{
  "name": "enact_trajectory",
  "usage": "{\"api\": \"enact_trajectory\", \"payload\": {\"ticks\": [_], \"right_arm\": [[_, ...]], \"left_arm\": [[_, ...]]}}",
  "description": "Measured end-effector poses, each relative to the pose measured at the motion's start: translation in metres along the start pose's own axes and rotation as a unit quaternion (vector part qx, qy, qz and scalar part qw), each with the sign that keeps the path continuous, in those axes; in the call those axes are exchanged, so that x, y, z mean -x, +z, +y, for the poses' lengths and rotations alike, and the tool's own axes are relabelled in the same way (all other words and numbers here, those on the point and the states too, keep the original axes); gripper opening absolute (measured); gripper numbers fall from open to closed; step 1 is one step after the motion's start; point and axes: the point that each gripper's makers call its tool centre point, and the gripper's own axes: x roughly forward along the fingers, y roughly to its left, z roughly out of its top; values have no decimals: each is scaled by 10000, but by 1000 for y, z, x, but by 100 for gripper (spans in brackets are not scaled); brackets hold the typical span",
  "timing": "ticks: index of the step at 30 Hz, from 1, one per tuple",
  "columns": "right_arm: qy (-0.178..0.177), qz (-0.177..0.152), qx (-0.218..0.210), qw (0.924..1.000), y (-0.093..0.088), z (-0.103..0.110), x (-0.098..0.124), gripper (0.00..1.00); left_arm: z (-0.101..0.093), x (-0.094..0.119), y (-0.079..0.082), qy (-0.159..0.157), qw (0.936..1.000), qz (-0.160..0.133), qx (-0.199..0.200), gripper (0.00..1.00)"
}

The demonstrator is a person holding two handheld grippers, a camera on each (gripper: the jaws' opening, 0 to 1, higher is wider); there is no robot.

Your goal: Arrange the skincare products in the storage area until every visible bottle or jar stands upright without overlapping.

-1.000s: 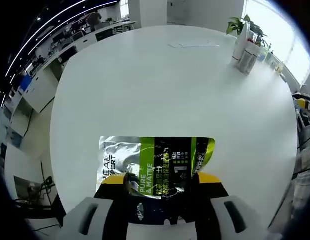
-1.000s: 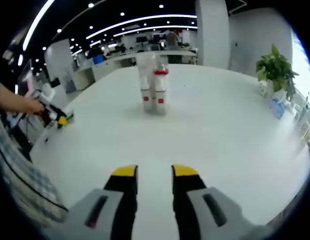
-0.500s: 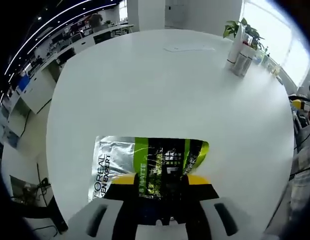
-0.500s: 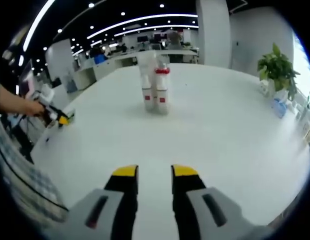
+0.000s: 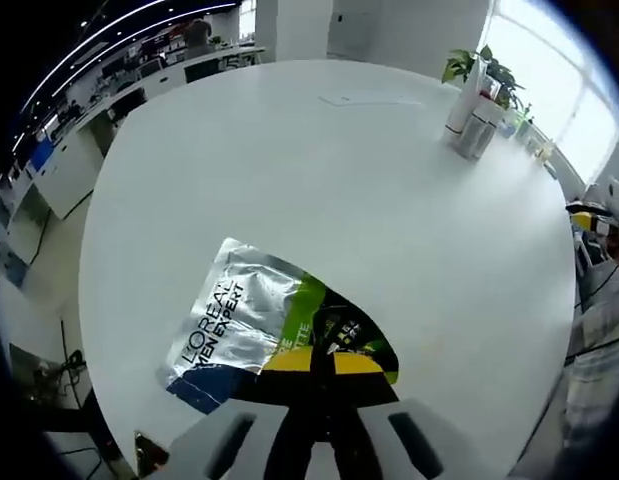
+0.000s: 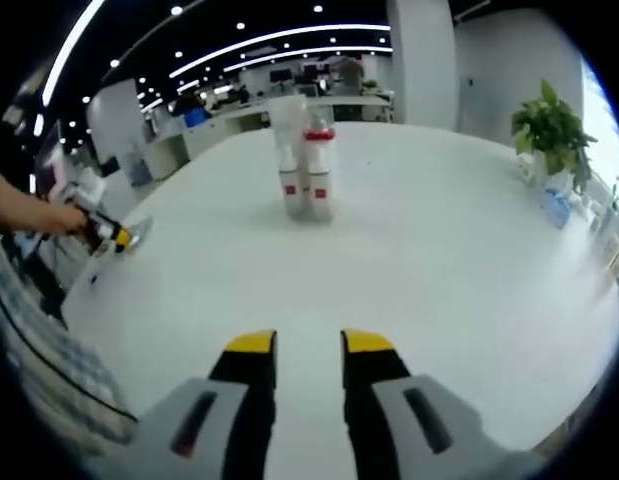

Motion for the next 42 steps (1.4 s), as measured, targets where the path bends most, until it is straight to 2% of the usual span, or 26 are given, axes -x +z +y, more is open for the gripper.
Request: {"api": "enact_trajectory", "payload": {"ticks": [2,5,9,10,12,14,18,21,22,24,27,30,32,37,38,39,40,42], "right_arm": [[23,-5,47,10000,2,1,-1,23],[45,-51,54,10000,8,0,-3,23],[108,-92,76,9999,14,2,-4,23],[173,-76,90,9998,15,4,-6,23],[477,-68,-238,9986,16,14,-9,23],[645,-129,-362,9972,20,20,-11,23],[1339,-216,-1074,9849,32,46,-18,25],[1964,-261,-1721,9649,45,71,-22,26],[2290,-243,-1889,9546,50,83,-20,26],[2600,-369,-2018,9436,61,98,-19,26],[2745,-306,-2237,9347,67,108,-21,32],[2791,-327,-2290,9320,72,113,-22,33],[2805,-316,-2386,9292,73,114,-23,33],[2877,-297,-2629,9205,76,117,-23,34],[2914,-296,-2676,9179,77,118,-22,34],[3069,-258,-2814,9088,78,124,-21,34],[3136,-201,-2901,9039,78,128,-20,33],[3147,-191,-2961,9016,78,131,-21,33]], "left_arm": [[-6,0,0,-156,9998,78,0,0],[-11,1,-1,-171,9992,215,-283,0],[-23,2,2,-200,9981,226,-534,0],[-29,3,4,-233,9979,190,-575,0],[-37,8,11,-252,9972,74,-695,0],[-45,13,18,-285,9970,-49,-716,0],[-72,26,34,-342,9921,-273,-1173,0],[-96,35,45,-447,9886,-441,-1365,0],[-105,37,48,-522,9880,-475,-1377,0],[-124,42,54,-633,9832,-576,-1614,0],[-145,47,64,-744,9786,-728,-1774,0],[-175,54,70,-918,9726,-815,-1973,0],[-192,57,69,-977,9665,-807,-2234,0],[-223,57,64,-1054,9602,-785,-2463,0],[-228,57,62,-1074,9577,-761,-2560,0],[-239,56,60,-1093,9513,-722,-2792,0],[-244,56,59,-1122,9491,-715,-2856,0],[-256,56,57,-1198,9441,-676,-2996,0]]}}
